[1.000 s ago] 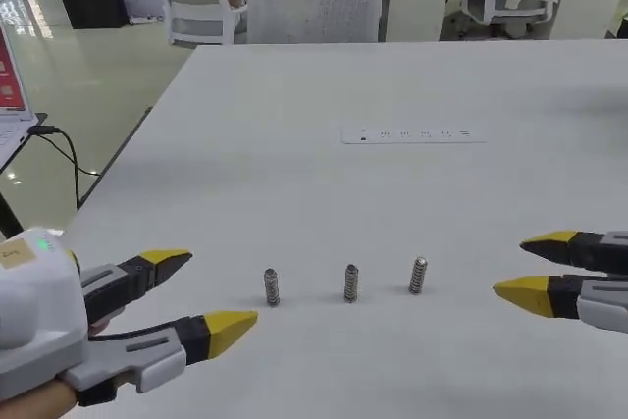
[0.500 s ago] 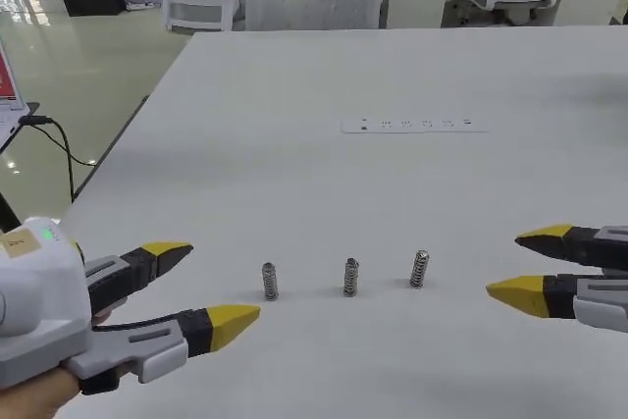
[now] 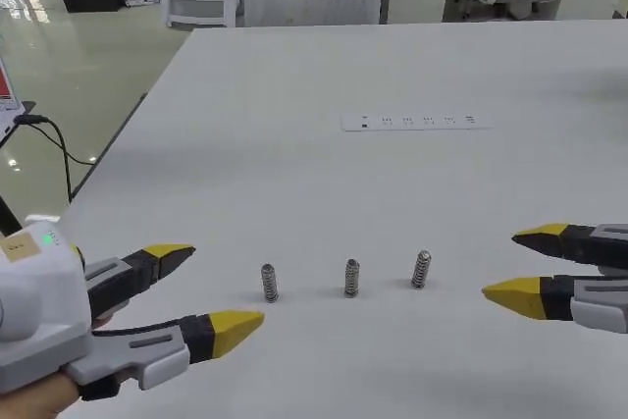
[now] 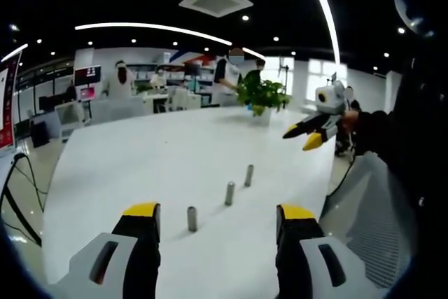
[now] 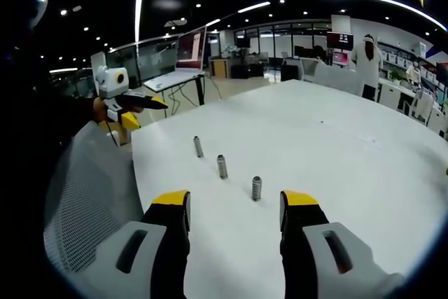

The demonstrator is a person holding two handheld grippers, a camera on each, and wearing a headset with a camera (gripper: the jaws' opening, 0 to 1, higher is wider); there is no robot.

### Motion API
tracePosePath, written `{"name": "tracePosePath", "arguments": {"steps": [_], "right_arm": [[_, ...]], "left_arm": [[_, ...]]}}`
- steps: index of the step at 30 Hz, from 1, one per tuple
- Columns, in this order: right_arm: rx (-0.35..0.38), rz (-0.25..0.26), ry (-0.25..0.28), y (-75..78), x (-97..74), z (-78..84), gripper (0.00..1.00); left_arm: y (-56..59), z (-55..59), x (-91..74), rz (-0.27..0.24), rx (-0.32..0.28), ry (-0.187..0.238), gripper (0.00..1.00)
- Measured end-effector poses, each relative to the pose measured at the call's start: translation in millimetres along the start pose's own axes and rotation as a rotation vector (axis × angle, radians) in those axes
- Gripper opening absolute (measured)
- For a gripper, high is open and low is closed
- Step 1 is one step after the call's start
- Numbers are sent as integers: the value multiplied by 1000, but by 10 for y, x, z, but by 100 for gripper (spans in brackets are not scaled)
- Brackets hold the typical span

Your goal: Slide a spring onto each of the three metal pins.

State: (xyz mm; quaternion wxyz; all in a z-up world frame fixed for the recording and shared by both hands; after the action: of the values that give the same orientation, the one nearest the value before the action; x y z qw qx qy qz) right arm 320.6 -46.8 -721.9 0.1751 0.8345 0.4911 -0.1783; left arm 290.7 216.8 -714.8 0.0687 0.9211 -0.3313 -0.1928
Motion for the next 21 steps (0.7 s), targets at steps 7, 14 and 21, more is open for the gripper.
{"name": "tracePosePath", "arguments": {"steps": [7,14,21], "right_arm": [[-10,-7,1,-2,6,0,52],[-26,-10,1,-12,14,-10,53],[-40,-15,-7,-21,4,16,55]], "left_arm": [[29,-9,-3,15,4,5,65],[51,-10,-11,25,6,5,67],[82,-1,-6,33,15,2,68]]}}
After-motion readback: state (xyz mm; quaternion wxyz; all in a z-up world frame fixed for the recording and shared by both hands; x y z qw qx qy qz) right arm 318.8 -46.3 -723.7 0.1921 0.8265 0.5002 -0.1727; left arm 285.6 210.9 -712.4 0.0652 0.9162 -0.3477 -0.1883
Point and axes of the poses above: the centre of the closed fingertips' face, and the gripper's own axes: x roughly forward along the fingers, y roughly to its right, z roughly out of its underside, the point moved 2 cm from there along -x, roughly backward along the fingers, and after that the axes turned 12 degrees about -x, right-handed, at the moved point
